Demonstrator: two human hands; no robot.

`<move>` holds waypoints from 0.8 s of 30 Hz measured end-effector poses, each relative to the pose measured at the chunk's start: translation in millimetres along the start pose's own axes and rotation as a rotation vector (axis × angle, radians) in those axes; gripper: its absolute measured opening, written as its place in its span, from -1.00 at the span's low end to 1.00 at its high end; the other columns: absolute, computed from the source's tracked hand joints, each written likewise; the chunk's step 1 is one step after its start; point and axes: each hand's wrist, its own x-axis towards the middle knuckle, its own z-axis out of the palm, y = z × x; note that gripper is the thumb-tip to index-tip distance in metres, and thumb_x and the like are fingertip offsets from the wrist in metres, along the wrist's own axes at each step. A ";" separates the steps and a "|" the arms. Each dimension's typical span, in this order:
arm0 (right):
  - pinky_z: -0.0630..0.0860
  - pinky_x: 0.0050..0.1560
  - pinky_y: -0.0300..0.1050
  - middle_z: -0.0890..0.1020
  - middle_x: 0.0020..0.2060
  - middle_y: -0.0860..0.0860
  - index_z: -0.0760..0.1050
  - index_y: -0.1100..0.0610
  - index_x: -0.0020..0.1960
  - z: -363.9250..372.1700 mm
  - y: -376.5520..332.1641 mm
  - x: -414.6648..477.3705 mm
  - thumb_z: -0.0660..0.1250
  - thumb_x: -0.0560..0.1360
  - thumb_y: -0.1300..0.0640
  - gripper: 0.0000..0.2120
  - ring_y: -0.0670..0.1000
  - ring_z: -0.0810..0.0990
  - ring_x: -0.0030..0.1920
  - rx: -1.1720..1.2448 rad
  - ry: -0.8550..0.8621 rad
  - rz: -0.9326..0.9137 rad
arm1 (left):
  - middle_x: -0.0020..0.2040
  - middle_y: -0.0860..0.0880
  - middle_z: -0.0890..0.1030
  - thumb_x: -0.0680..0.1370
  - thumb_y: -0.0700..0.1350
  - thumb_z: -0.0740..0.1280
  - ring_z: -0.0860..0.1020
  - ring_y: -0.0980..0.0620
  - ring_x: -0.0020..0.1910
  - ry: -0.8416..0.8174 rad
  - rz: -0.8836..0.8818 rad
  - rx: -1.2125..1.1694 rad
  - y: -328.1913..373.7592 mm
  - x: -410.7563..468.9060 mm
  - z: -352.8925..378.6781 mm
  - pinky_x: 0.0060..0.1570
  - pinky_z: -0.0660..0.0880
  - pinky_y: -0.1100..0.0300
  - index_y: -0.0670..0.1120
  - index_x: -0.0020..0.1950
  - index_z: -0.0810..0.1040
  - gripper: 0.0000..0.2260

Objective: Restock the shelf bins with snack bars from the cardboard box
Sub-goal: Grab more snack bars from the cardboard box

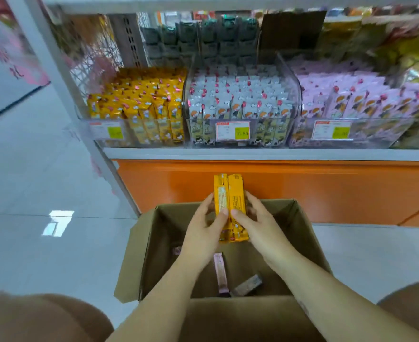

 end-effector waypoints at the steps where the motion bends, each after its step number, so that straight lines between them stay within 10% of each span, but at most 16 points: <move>1: 0.42 0.33 0.13 0.43 0.35 -0.14 0.20 -0.30 0.39 3.4 -11.7 -2.0 0.29 0.53 -0.07 -0.50 -0.05 0.45 0.32 0.003 0.004 -0.048 | 0.22 0.21 0.52 0.59 -0.01 0.26 0.52 0.29 0.14 0.015 0.042 0.004 12.5 -1.6 -6.7 0.08 0.50 0.34 0.20 0.37 0.34 -0.64; 9: 0.48 0.25 0.13 0.50 0.19 -0.31 0.27 -0.51 0.19 48.8 -115.2 23.7 0.29 0.52 -0.09 -0.62 -0.11 0.50 0.23 0.086 -0.053 -0.261 | 0.15 0.24 0.56 0.47 0.19 0.33 0.55 0.27 0.11 0.165 0.256 0.027 100.2 17.6 -85.3 0.04 0.54 0.21 0.35 0.23 0.42 -0.66; 16: 0.57 0.08 -0.14 0.53 0.20 -0.14 0.29 -0.14 0.42 89.6 -169.8 83.5 0.33 0.53 0.02 -0.50 -0.16 0.56 0.10 -0.047 0.017 -0.417 | 0.06 0.16 0.62 0.53 0.02 0.32 0.63 0.16 -0.03 0.213 0.252 -0.266 126.5 72.6 -137.1 -0.14 0.59 0.17 0.31 0.12 0.47 -0.78; 20: 0.50 0.17 -0.06 0.45 0.27 -0.10 0.29 -0.15 0.39 102.5 -190.6 136.8 0.37 0.49 0.01 -0.49 -0.11 0.49 0.17 -0.374 0.151 -0.606 | 0.17 0.05 0.59 0.47 0.14 0.38 0.62 -0.04 0.08 0.323 0.223 -0.354 125.0 109.7 -166.3 0.02 0.59 -0.13 0.22 0.30 0.46 -0.60; 24: 0.41 -0.03 -0.23 0.33 0.33 -0.11 0.21 -0.11 0.46 107.4 -205.5 182.0 0.34 0.51 -0.04 -0.43 -0.08 0.44 0.15 -0.744 0.267 -0.682 | 0.21 0.03 0.57 0.54 0.09 0.34 0.60 -0.03 0.11 0.455 0.245 -0.433 119.4 139.6 -203.0 -0.02 0.58 0.05 0.17 0.30 0.43 -0.66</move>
